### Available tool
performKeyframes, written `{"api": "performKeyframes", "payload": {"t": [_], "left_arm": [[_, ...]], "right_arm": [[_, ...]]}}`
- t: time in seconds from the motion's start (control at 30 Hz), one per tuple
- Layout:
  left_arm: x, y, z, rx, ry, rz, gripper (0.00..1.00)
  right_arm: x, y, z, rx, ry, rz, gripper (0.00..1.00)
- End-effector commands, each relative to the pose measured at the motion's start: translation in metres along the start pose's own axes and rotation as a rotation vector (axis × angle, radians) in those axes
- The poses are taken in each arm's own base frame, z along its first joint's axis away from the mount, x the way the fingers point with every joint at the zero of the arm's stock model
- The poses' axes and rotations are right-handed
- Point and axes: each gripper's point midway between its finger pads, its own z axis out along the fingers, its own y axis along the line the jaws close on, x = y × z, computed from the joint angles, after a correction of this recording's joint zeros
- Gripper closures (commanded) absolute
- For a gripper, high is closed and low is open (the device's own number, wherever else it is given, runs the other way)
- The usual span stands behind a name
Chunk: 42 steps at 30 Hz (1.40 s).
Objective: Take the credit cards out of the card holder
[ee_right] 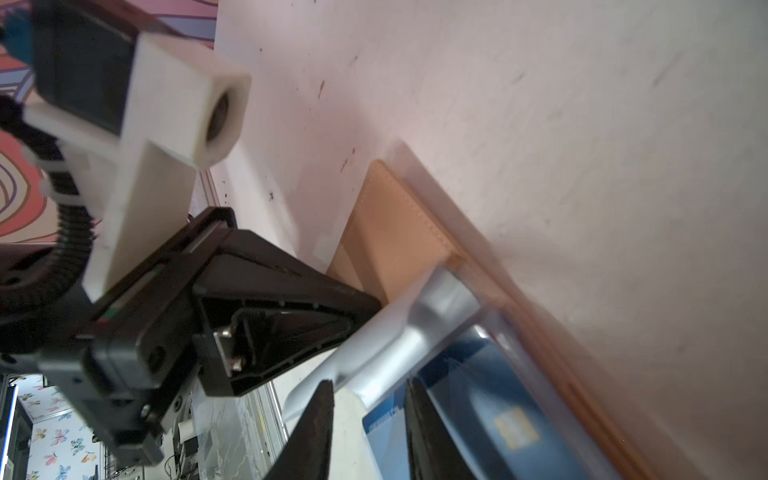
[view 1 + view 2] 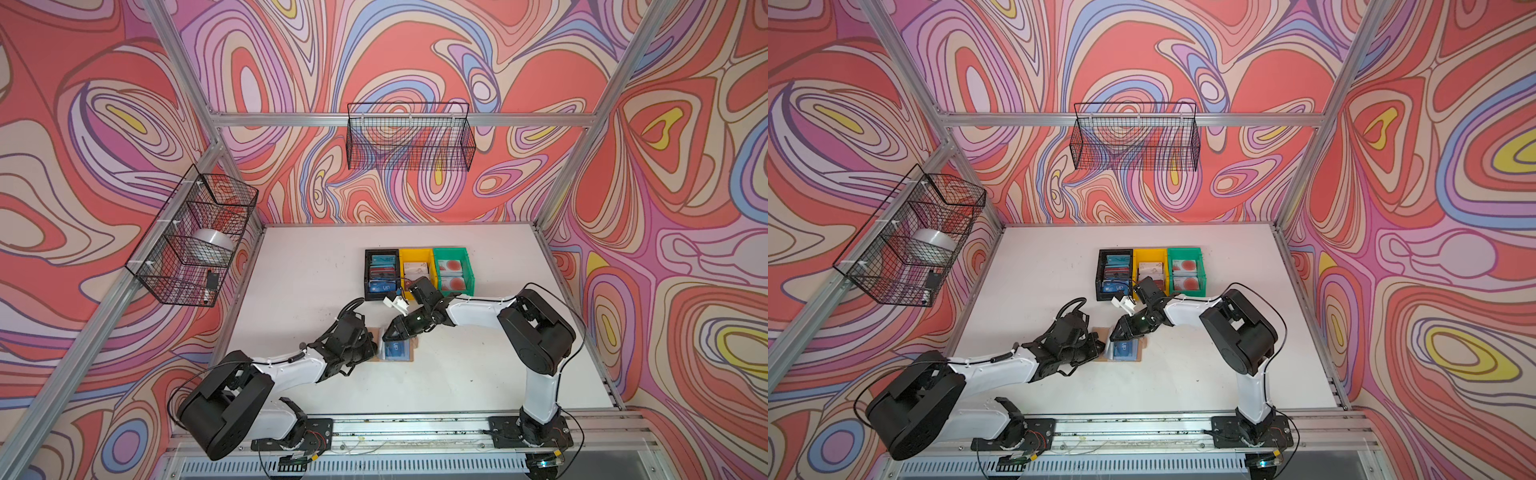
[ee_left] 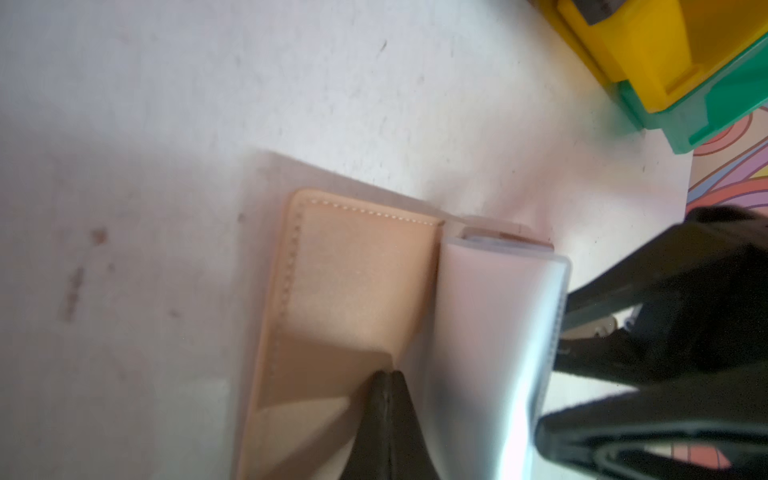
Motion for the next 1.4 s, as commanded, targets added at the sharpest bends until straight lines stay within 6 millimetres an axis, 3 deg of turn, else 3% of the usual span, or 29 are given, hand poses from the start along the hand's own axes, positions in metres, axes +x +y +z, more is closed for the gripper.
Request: {"api": "performKeyframes", "payload": {"t": [0.0,0.3,0.47,0.67,0.8,1.13,1.37], "left_arm": [[0.038,0.051,-0.009,-0.18,0.119,-0.044,1.0],[0.011,0.034,-0.031,-0.187,0.079,0.031,1.0],[0.011,0.036,-0.025,-0.182,0.098,0.02,1.0],[0.013,0.034,-0.019,-0.172,0.112,0.011,1.0],[0.007,0.029,-0.027,-0.173,0.094,0.035,1.0],[0.003,0.032,-0.05,-0.169,0.068,0.044,1.0],[0.004,0.024,-0.052,-0.119,0.073,0.025,1.0]], "right_arm": [[-0.004,0.002,0.007,-0.03,0.009,0.002,0.68],[0.007,-0.004,0.009,-0.027,0.03,0.021,0.68],[0.006,0.0,0.009,-0.045,0.026,0.018,0.68],[0.007,0.022,0.012,-0.14,0.049,-0.006,0.68],[0.009,0.039,0.019,-0.201,0.072,-0.032,0.68],[0.013,0.046,0.034,-0.29,0.094,-0.015,0.74],[0.009,0.048,0.035,-0.307,0.096,-0.006,0.67]]}}
